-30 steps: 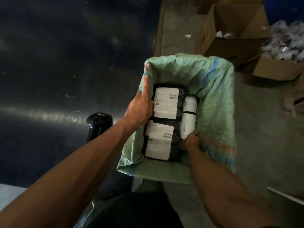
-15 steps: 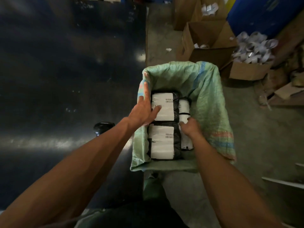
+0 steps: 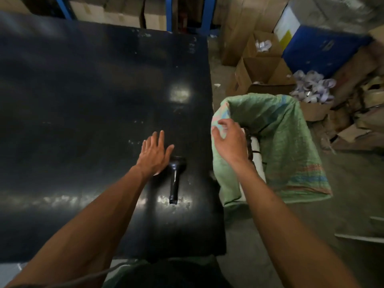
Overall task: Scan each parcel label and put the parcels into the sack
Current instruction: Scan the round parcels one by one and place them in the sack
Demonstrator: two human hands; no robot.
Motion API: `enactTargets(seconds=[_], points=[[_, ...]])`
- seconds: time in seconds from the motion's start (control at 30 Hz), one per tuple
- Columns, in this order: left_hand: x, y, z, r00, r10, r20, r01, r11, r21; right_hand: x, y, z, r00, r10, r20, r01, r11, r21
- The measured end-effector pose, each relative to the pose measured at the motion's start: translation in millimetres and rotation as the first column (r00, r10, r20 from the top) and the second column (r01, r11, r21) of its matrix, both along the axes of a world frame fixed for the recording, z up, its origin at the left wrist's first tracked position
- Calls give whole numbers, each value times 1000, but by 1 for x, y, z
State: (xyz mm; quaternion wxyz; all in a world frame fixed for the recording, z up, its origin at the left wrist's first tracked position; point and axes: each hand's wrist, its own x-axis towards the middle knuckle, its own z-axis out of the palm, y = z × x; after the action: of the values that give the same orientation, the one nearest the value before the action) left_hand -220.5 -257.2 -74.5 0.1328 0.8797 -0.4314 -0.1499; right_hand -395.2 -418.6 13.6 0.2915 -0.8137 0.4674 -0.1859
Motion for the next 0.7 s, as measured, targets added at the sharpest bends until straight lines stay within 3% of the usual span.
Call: enactTargets(seconds=[0.1, 0.2, 0.37, 0.5, 0.7], points=[[9, 40, -18, 1000, 22, 1, -22, 999, 37, 27, 49, -11, 986, 102, -131, -85, 988, 129], [10, 67, -38, 999, 45, -24, -43, 996, 81, 44, 90, -22, 944, 142, -299, -69, 968, 242], [-5, 92, -72, 995, 96, 37, -100, 986, 135, 57, 135, -47, 874, 127, -470, -2, 966, 257], [-10, 94, -84, 989, 82, 125, -101, 983, 152, 54, 148, -63, 862, 73, -501, 80, 957, 278], [-8, 94, -90, 987, 82, 139, -102, 985, 143, 49, 148, -71, 898, 32, -439, 98, 958, 270]])
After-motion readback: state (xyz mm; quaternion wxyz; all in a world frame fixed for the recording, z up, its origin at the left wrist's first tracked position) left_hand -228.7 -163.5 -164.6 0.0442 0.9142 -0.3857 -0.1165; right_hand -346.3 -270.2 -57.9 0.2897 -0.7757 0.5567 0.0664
